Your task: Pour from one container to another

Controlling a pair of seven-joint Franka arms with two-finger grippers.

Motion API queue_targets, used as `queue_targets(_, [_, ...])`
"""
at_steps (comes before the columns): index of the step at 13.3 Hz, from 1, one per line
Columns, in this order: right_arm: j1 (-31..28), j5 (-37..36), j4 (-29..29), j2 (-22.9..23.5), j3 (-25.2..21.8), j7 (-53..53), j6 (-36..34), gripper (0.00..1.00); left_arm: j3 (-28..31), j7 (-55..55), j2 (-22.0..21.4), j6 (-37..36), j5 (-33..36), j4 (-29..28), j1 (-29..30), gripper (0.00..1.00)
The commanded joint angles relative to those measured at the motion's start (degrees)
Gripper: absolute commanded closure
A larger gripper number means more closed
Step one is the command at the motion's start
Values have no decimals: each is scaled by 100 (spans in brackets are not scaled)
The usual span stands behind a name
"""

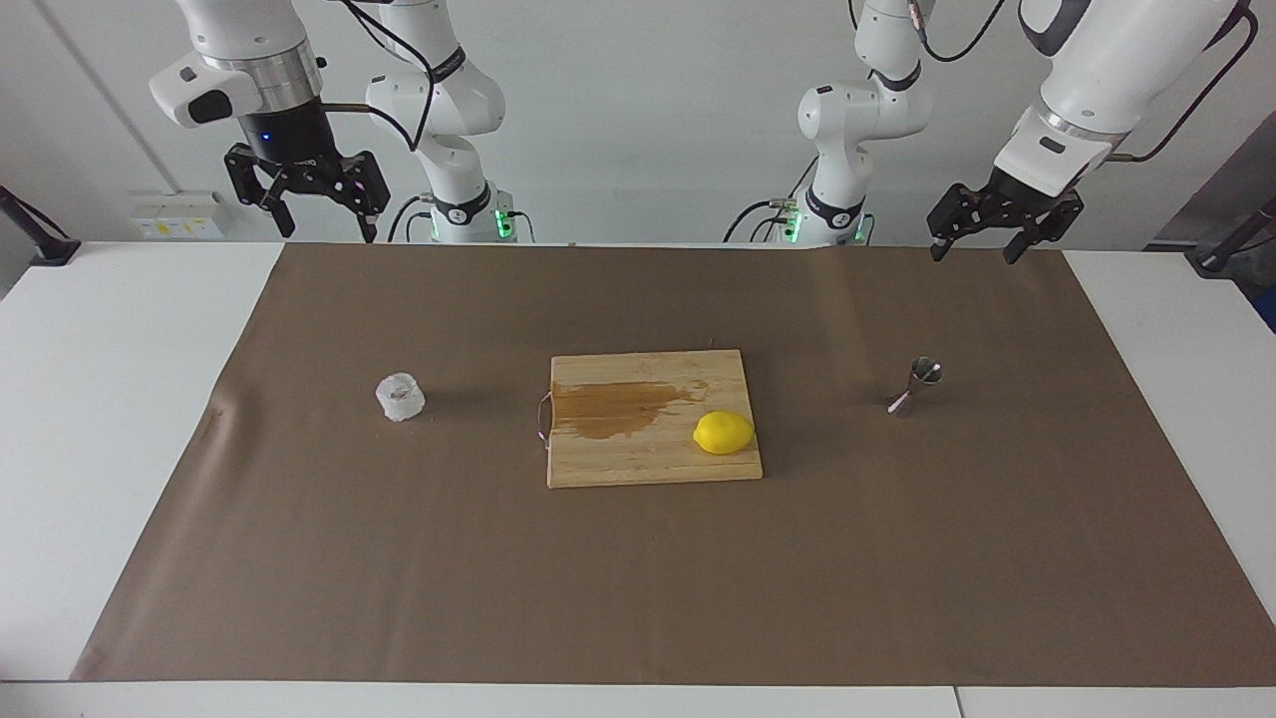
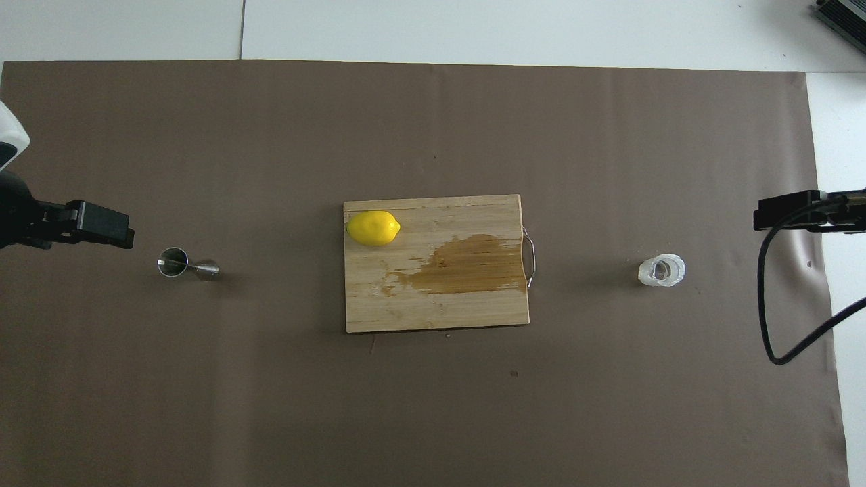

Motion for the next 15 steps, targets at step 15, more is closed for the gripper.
queue_targets(15, [-100, 156, -48, -69, 35, -153, -61, 0, 112, -843, 277, -110, -524, -22, 235, 0])
